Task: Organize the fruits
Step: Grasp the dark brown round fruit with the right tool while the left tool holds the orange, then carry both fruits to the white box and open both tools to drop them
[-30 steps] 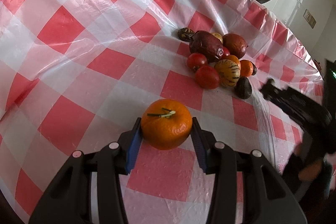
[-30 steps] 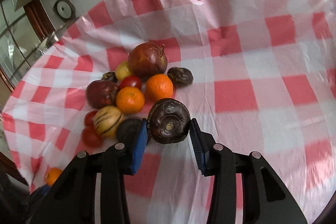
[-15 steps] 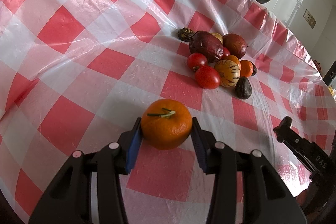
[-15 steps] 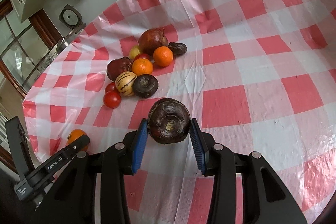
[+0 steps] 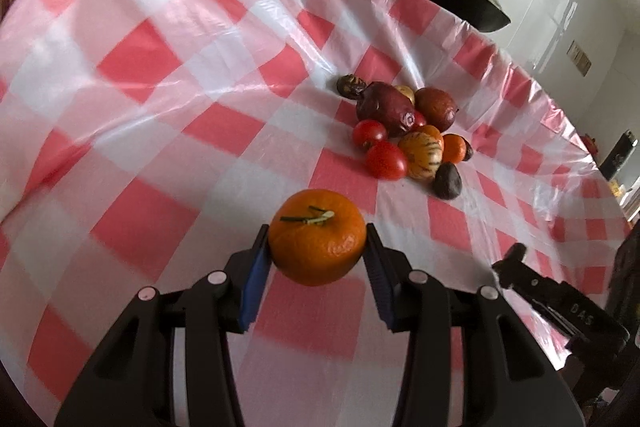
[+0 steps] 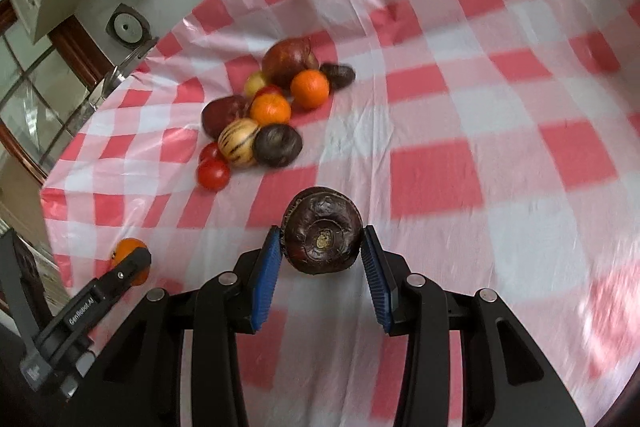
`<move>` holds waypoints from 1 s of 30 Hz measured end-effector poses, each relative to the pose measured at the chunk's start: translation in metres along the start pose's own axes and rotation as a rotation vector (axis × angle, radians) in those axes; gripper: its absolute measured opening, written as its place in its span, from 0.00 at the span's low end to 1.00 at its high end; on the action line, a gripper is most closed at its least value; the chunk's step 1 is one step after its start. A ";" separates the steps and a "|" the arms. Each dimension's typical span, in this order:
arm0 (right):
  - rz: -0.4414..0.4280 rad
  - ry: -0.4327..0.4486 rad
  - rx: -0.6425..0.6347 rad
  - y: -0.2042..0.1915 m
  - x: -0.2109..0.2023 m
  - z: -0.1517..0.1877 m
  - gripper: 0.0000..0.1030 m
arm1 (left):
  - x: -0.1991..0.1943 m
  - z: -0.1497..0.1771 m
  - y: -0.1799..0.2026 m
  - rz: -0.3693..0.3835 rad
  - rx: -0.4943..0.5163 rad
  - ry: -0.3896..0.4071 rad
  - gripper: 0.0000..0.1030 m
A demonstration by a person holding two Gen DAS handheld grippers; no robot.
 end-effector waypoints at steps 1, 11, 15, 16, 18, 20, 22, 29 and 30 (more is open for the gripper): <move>-0.018 -0.004 -0.019 -0.009 -0.005 0.009 0.39 | -0.007 0.004 -0.003 0.005 -0.005 0.005 0.44; -0.159 -0.030 -0.260 -0.114 -0.036 0.085 0.40 | -0.115 0.062 -0.059 -0.067 0.021 0.079 0.44; -0.205 -0.053 -0.342 -0.147 -0.044 0.117 0.40 | -0.144 0.085 -0.084 -0.102 0.020 0.083 0.44; -0.213 -0.057 -0.357 -0.154 -0.046 0.123 0.40 | -0.151 0.090 -0.089 -0.108 0.023 0.084 0.44; -0.227 -0.069 -0.386 -0.166 -0.049 0.137 0.40 | -0.161 0.099 -0.096 -0.117 0.030 0.083 0.44; -0.238 -0.086 -0.411 -0.175 -0.051 0.150 0.40 | -0.169 0.108 -0.103 -0.124 0.035 0.079 0.44; -0.248 -0.101 -0.458 -0.189 -0.053 0.168 0.40 | -0.179 0.120 -0.114 -0.134 0.025 0.072 0.44; -0.317 -0.107 -0.629 -0.235 -0.074 0.216 0.40 | -0.223 0.146 -0.161 -0.194 -0.058 0.108 0.44; -0.335 -0.113 -0.668 -0.244 -0.077 0.228 0.40 | -0.231 0.151 -0.170 -0.210 -0.073 0.119 0.44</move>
Point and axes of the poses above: each gripper's, at about its wrist camera, not at the fingertips, and x roughly the way its jaws point, y to its right, z to its underside, the point moved 9 cm from there along x, roughly the way its jaws point, and after that the axes turned 4 degrees about z, right-handed, at the moved point
